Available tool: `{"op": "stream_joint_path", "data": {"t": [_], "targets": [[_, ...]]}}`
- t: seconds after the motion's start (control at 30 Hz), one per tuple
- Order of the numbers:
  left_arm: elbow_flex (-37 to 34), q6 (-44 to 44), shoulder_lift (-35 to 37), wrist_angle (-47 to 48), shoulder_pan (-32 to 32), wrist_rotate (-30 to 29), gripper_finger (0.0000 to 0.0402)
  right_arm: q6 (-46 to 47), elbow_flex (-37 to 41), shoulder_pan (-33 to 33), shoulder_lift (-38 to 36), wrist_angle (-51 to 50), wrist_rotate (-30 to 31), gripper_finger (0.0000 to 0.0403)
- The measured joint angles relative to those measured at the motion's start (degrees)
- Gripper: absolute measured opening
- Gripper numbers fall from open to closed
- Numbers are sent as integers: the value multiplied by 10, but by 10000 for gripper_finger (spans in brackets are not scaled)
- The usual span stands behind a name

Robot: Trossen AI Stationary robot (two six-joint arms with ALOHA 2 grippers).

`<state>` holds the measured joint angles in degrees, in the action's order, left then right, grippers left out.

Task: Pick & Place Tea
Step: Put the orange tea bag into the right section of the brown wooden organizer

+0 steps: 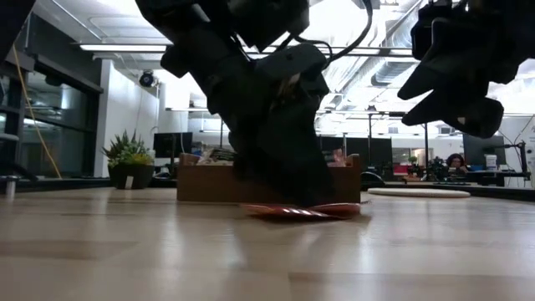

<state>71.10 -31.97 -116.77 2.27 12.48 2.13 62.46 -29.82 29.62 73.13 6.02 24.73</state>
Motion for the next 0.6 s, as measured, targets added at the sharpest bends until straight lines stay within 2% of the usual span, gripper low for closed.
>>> {"op": "stream_joint_path", "data": {"t": [0.2, 0.43, 0.6], "targets": [[0, -3, -7, 1, 4, -13, 208, 23, 0, 2, 47, 54, -35, 161], [-1, -3, -9, 4, 7, -9, 208, 197, 0, -8, 157, 148, -37, 161], [-1, -3, -10, 6, 8, -8, 208, 262, 0, -29, 227, 240, -25, 161]]}}
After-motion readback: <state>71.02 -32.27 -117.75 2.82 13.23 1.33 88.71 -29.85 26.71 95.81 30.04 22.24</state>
